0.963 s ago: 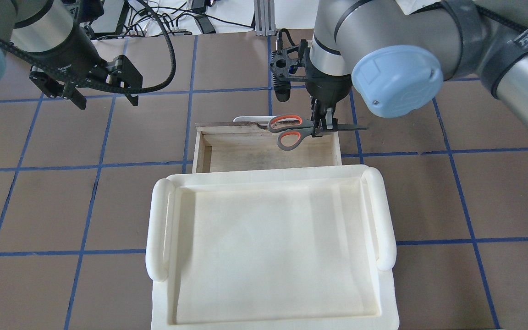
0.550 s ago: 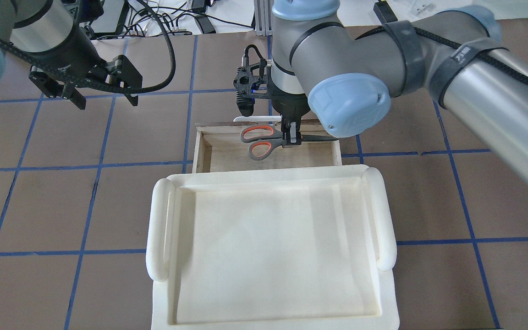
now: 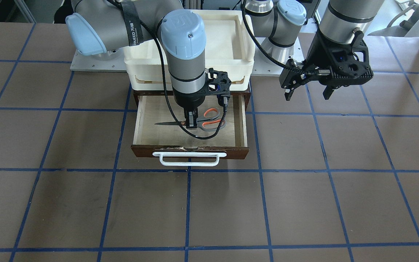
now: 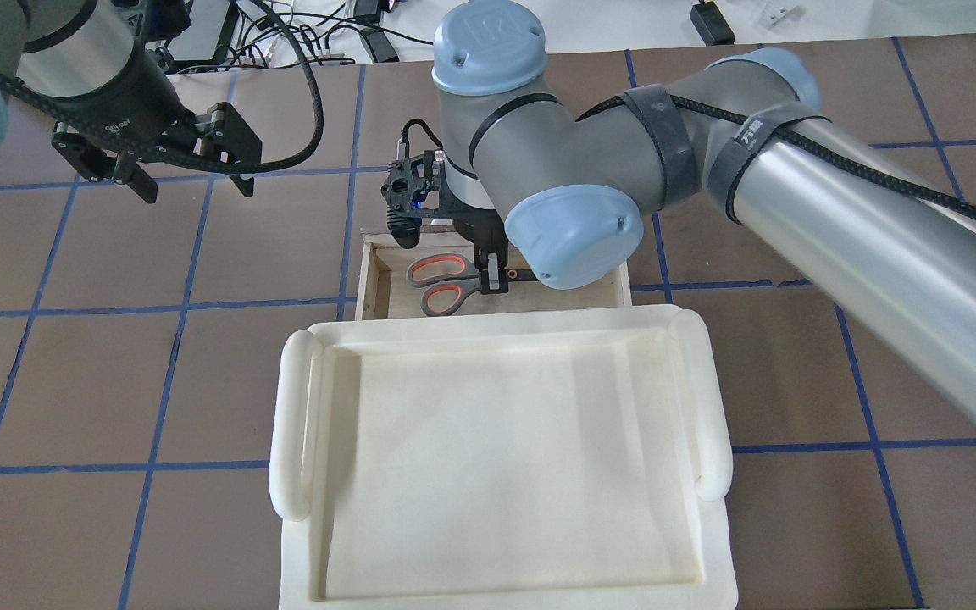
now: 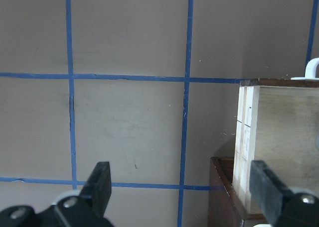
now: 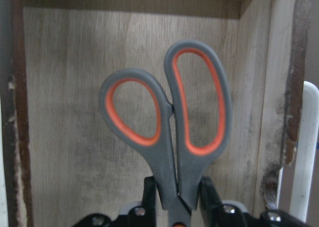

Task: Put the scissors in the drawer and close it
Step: 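Lower the scissors into the drawer and open the right gripper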

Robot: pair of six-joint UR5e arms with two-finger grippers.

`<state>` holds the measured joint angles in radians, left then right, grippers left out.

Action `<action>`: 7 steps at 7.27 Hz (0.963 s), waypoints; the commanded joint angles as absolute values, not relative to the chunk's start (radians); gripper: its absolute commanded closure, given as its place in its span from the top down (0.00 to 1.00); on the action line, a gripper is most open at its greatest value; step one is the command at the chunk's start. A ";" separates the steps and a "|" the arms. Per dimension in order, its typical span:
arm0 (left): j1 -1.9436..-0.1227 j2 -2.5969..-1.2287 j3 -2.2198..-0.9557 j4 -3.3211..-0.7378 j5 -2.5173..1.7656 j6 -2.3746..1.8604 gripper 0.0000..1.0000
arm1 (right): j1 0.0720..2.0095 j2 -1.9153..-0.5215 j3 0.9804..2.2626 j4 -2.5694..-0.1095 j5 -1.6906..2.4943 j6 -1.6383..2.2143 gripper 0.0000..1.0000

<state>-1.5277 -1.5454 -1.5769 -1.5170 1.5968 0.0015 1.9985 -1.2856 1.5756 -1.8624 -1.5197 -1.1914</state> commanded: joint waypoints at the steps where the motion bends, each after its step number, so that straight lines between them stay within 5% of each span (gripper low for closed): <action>1: -1.529 -1.545 -1.577 -1.517 1.597 0.002 1.00 | 2.002 -1.269 1.578 -1.859 -1.522 -1.192 0.00; 6: -1.529 -1.545 -1.577 -1.516 1.598 0.002 1.00 | 2.002 -1.249 1.582 -1.864 -1.520 -1.183 0.08; 7: -1.526 -1.545 -1.575 -1.516 1.598 0.002 1.00 | 2.003 -1.247 1.582 -1.867 -1.519 -1.161 0.62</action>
<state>-1.5286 -1.5448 -1.5765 -1.5162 1.5988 0.0015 2.0030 -1.2489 1.5815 -1.8645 -1.5198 -1.1781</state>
